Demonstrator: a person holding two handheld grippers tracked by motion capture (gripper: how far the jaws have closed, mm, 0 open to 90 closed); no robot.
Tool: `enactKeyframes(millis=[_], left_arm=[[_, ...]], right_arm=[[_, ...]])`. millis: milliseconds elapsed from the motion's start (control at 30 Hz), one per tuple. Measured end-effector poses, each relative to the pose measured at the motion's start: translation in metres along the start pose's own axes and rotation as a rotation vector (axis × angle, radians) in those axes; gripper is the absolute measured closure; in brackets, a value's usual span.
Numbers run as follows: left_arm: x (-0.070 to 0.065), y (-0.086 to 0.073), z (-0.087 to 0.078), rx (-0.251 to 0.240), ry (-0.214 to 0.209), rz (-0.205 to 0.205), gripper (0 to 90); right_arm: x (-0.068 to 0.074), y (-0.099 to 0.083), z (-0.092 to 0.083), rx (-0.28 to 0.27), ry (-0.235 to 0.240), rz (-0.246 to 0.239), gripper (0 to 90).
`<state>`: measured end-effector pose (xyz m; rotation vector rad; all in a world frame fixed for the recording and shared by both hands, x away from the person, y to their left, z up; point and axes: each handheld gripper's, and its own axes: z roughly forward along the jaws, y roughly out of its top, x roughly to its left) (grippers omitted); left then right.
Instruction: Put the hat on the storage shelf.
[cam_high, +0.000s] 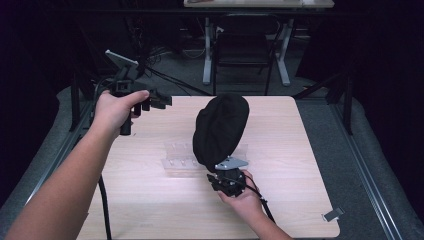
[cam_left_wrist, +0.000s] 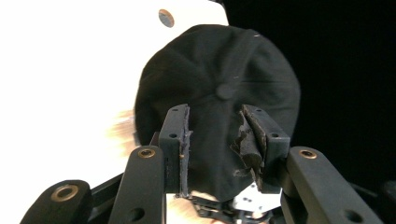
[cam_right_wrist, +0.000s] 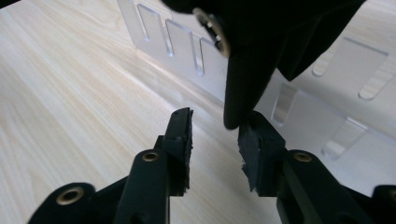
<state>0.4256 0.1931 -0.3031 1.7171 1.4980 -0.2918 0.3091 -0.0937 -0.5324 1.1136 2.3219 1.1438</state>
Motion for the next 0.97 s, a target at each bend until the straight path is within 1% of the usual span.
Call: enactKeyframes(millis=[33,67,167,200,233,267,300,333,367,400,433,467,500,533,567,600,633,667,733,767,800,833,867,900,933,967], left_arm=[[0.0,0.0,0.0,0.0,0.0,0.0,62.3],[0.005,-0.001,0.0,-0.001,0.01,0.0,62.1],[0.013,-0.003,-0.001,0.003,0.013,-0.011,62.0],[0.016,-0.004,-0.001,0.008,0.012,-0.014,61.6],[0.016,-0.004,-0.001,0.008,0.012,-0.014,61.3],[0.021,-0.006,-0.001,0.007,0.02,-0.017,60.9],[0.021,-0.006,-0.001,0.007,0.02,-0.017,60.4],[0.027,-0.009,-0.001,0.011,0.033,-0.015,59.6],[0.027,-0.009,-0.001,0.011,0.033,-0.015,58.5],[0.035,-0.012,-0.001,0.007,0.061,-0.005,57.5],[0.035,-0.012,-0.001,0.007,0.061,-0.005,57.2],[0.045,-0.016,-0.001,0.008,0.08,-0.01,57.1],[0.045,-0.016,-0.001,0.008,0.08,-0.01,57.0],[0.054,-0.02,-0.002,0.014,0.109,-0.005,56.3],[0.059,-0.023,-0.002,0.014,0.125,-0.006,55.9],[0.064,-0.026,-0.002,0.012,0.14,-0.011,55.8],[0.064,-0.026,-0.002,0.012,0.14,-0.011,55.3],[0.074,-0.032,-0.003,0.023,0.175,-0.006,55.0],[0.085,-0.038,-0.003,0.034,0.191,-0.002,54.9],[0.09,-0.043,-0.002,0.037,0.208,0.001,54.9],[0.094,-0.047,-0.001,0.045,0.239,0.019,54.8],[0.099,-0.051,0.0,0.059,0.27,0.033,54.9],[0.099,-0.051,0.0,0.059,0.27,0.033,54.8],[0.109,-0.062,0.004,0.074,0.322,0.054,54.8],[0.109,-0.062,0.004,0.074,0.322,0.054,54.2],[0.114,-0.067,0.006,0.083,0.346,0.071,54.2]], right_arm=[[0.0,0.0,0.0,0.0,0.0,0.0,64.4],[-0.001,-0.003,-0.004,0.006,0.002,-0.007,64.2],[-0.002,-0.008,-0.009,0.009,0.021,-0.012,63.9],[-0.002,-0.01,-0.011,0.011,0.019,-0.015,63.7],[-0.002,-0.01,-0.011,0.011,0.019,-0.015,63.7],[-0.003,-0.013,-0.015,0.015,0.025,-0.016,63.3],[-0.003,-0.013,-0.015,0.015,0.025,-0.016,63.3],[-0.006,-0.018,-0.019,0.02,0.021,-0.018,62.8],[-0.009,-0.02,-0.021,0.034,0.017,-0.021,62.3],[-0.011,-0.022,-0.022,0.033,0.014,-0.012,62.1],[-0.015,-0.023,-0.024,0.044,0.011,-0.008,61.9],[-0.017,-0.025,-0.026,0.047,0.009,0.008,61.8],[-0.017,-0.025,-0.026,0.047,0.009,0.008,61.8],[-0.023,-0.029,-0.029,0.052,0.007,0.016,61.1],[-0.025,-0.03,-0.032,0.065,0.001,0.015,60.8],[-0.027,-0.032,-0.034,0.064,0.001,0.029,60.5],[-0.027,-0.032,-0.034,0.064,0.001,0.029,60.5],[-0.033,-0.036,-0.038,0.095,-0.001,0.034,59.7],[-0.038,-0.039,-0.042,0.101,0.003,0.049,59.1],[-0.041,-0.04,-0.045,0.115,0.0,0.051,58.6],[-0.043,-0.042,-0.047,0.115,0.002,0.06,58.0],[-0.045,-0.043,-0.049,0.127,0.008,0.062,57.3],[-0.045,-0.043,-0.049,0.127,0.008,0.062,57.3],[-0.049,-0.045,-0.054,0.118,-0.002,0.068,56.5],[-0.049,-0.045,-0.054,0.118,-0.002,0.068,56.5],[-0.051,-0.046,-0.055,0.111,-0.012,0.063,55.4]])
